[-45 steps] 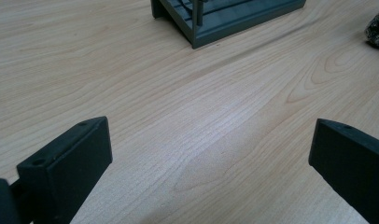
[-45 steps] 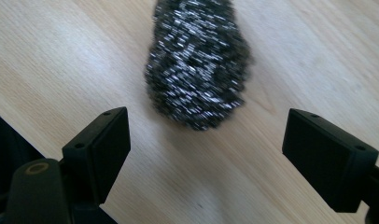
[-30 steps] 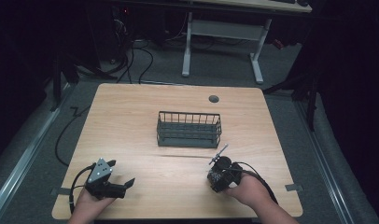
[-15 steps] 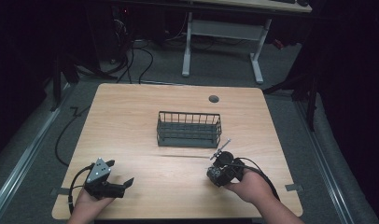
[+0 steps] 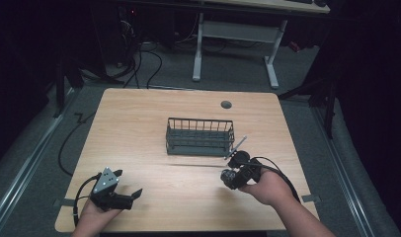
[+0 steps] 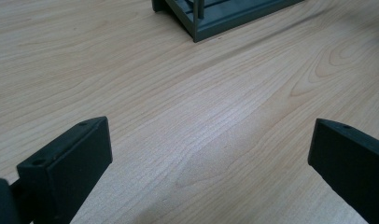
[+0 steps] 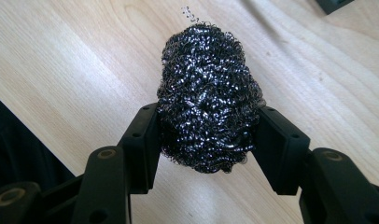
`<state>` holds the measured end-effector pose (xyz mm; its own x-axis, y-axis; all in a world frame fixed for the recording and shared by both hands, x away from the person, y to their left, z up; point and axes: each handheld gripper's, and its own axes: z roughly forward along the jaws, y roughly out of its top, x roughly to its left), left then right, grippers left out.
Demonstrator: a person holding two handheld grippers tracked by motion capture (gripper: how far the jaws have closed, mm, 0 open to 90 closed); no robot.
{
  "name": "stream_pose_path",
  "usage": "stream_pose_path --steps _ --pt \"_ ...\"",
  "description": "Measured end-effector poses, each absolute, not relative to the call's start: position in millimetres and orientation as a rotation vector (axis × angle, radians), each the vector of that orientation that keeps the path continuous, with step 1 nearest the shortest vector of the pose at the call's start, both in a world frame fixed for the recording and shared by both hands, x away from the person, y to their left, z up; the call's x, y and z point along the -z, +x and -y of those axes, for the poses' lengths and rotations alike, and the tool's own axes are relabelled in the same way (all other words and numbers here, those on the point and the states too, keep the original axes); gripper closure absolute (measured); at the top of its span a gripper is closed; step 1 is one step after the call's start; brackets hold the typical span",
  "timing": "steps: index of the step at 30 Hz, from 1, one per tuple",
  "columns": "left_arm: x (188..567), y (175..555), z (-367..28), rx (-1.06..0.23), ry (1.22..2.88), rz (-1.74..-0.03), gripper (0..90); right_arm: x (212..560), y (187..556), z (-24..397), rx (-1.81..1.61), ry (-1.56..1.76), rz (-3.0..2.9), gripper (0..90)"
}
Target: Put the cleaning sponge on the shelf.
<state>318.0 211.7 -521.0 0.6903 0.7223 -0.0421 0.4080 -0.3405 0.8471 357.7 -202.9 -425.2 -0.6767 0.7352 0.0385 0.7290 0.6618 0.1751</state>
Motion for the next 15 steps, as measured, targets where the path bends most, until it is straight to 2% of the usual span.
stream_pose_path --steps 15 --pt "521 319 -212 -0.418 1.975 -0.866 0.5 397 380 205 -0.272 1.305 -2.801 45.8"
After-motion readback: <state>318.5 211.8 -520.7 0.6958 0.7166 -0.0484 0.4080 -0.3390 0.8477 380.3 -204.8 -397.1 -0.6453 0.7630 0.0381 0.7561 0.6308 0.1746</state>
